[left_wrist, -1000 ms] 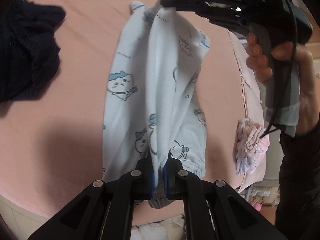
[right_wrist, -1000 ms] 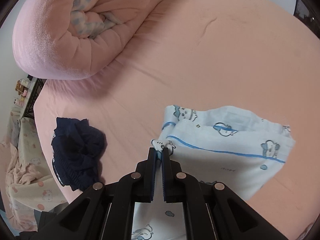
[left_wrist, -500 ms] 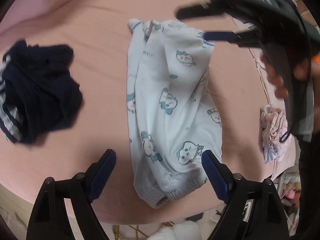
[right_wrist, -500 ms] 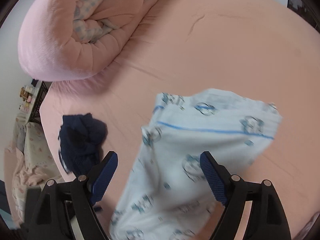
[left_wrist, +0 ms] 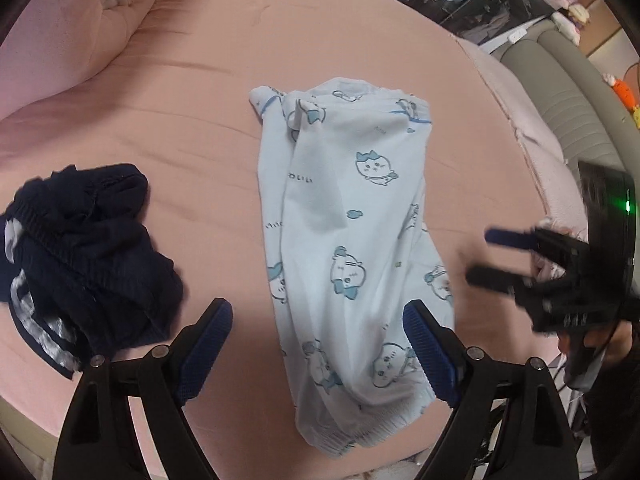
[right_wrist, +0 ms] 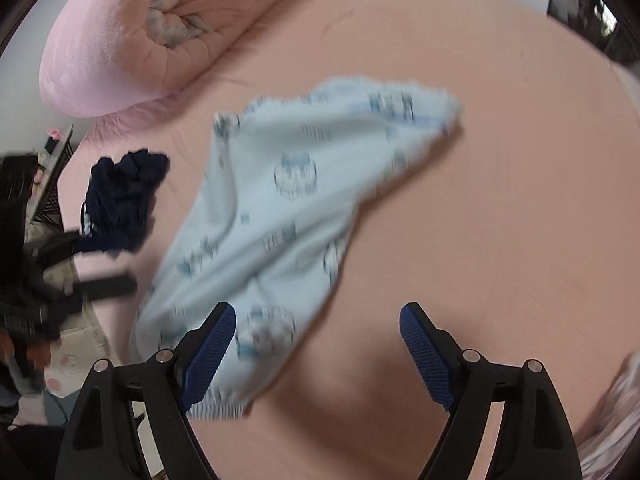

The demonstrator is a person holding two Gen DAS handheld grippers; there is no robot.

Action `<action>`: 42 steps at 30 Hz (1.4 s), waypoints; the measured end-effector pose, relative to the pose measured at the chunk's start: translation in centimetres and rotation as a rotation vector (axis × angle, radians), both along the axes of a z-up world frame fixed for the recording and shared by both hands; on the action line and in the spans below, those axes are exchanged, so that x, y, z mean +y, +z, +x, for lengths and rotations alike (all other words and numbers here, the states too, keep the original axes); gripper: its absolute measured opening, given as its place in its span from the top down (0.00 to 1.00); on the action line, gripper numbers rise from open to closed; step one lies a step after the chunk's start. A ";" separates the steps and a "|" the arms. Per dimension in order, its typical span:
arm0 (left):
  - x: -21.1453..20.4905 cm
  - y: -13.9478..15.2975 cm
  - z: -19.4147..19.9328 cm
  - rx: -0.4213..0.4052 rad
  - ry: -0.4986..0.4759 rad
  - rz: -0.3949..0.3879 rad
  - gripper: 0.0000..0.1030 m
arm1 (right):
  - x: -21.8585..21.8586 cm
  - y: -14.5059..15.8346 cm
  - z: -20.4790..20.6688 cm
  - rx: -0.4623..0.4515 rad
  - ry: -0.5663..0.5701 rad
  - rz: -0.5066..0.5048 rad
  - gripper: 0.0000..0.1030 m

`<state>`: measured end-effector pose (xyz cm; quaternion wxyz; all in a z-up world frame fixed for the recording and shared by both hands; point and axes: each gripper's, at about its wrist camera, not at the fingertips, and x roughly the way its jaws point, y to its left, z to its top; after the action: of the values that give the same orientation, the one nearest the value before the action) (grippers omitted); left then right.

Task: Fold clothes

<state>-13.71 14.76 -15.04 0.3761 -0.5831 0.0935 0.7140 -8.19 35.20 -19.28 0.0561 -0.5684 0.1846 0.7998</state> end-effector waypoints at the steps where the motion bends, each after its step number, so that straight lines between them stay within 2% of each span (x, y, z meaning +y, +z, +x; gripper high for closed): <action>1: 0.0 0.1 0.0 0.021 -0.006 -0.019 0.15 | 0.0 -0.4 0.5 -0.009 -0.003 0.006 0.18; 5: -0.4 0.3 0.5 0.037 -0.019 -0.036 0.15 | -0.6 -0.8 2.3 -0.014 0.011 0.062 0.18; 10: -0.2 0.5 2.2 0.114 -0.062 -0.059 0.15 | -1.5 0.0 3.9 0.068 0.014 0.042 0.18; 14: -0.2 -0.4 3.4 0.154 -0.119 -0.106 0.15 | -3.3 0.6 4.1 0.117 0.101 0.145 0.18; 16: -0.4 -0.9 3.6 0.161 -0.133 -0.114 0.15 | -4.5 0.6 4.2 0.120 0.167 0.214 0.18; 19: -1.6 -0.9 3.9 0.182 -0.167 -0.103 0.15 | -6.4 0.8 5.3 0.178 0.265 0.336 0.18; 22: -2.8 -0.9 4.8 0.243 -0.254 -0.108 0.15 | -8.2 0.8 6.5 0.239 0.360 0.452 0.18; 26: -3.8 -1.7 6.0 0.323 -0.330 -0.146 0.15 | -10.3 -1.1 7.4 0.204 0.486 0.596 0.18; 31: -4.6 -2.4 6.5 0.331 -0.370 -0.153 0.15 | -12.1 -2.9 8.8 0.171 0.580 0.699 0.18; 33: -4.8 -2.4 7.1 0.379 -0.417 -0.167 0.15 | -12.8 -3.5 9.3 0.176 0.616 0.765 0.18; 37: -5.4 -3.0 9.0 0.525 -0.554 -0.209 0.15 | -14.7 -4.8 10.3 0.217 0.701 0.958 0.18; 40: -6.1 -3.5 9.8 0.573 -0.626 -0.217 0.15 | -16.6 -6.1 11.3 0.269 0.793 1.128 0.18; 42: -6.5 -3.8 10.3 0.603 -0.671 -0.222 0.15 | -17.3 -6.6 11.6 0.289 0.835 1.190 0.18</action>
<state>-3.40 8.28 -18.85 0.4777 -0.3236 0.4579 0.6763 3.44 17.94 -25.87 0.0209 -0.3538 -0.5059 0.7864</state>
